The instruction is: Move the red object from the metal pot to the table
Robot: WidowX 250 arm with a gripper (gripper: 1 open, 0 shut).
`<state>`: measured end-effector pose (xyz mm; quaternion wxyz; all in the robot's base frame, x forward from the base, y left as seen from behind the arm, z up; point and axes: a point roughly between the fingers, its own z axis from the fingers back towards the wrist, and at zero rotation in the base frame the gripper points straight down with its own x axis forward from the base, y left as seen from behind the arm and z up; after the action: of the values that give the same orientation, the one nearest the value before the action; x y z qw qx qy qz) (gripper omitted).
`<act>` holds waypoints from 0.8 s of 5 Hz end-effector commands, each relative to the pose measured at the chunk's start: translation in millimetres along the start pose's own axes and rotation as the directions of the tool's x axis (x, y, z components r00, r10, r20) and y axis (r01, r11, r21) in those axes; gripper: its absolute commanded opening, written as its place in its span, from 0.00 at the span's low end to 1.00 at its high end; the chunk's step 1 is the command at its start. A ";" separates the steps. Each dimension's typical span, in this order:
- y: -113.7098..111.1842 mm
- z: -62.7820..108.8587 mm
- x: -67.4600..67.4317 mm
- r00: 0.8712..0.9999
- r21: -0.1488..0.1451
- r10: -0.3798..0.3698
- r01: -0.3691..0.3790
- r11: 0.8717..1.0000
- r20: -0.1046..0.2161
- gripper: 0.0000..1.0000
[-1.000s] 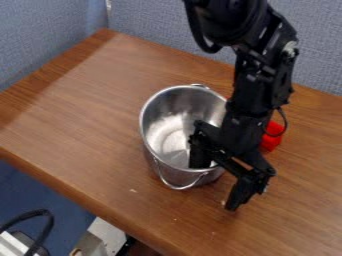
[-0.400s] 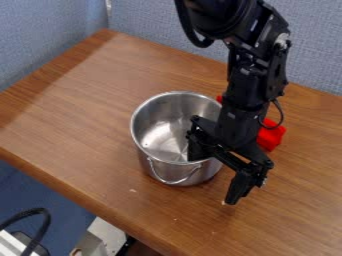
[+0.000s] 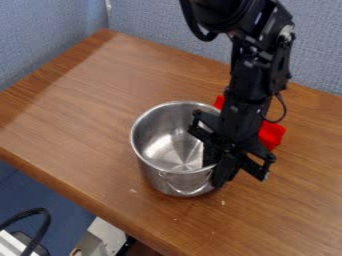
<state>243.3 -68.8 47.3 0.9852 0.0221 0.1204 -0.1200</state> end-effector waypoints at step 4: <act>-54.4 5.9 -3.7 0.962 0.073 -0.272 0.268 0.961 0.041 0.00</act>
<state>227.0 -118.0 42.4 0.9621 0.0372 0.1129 -0.2454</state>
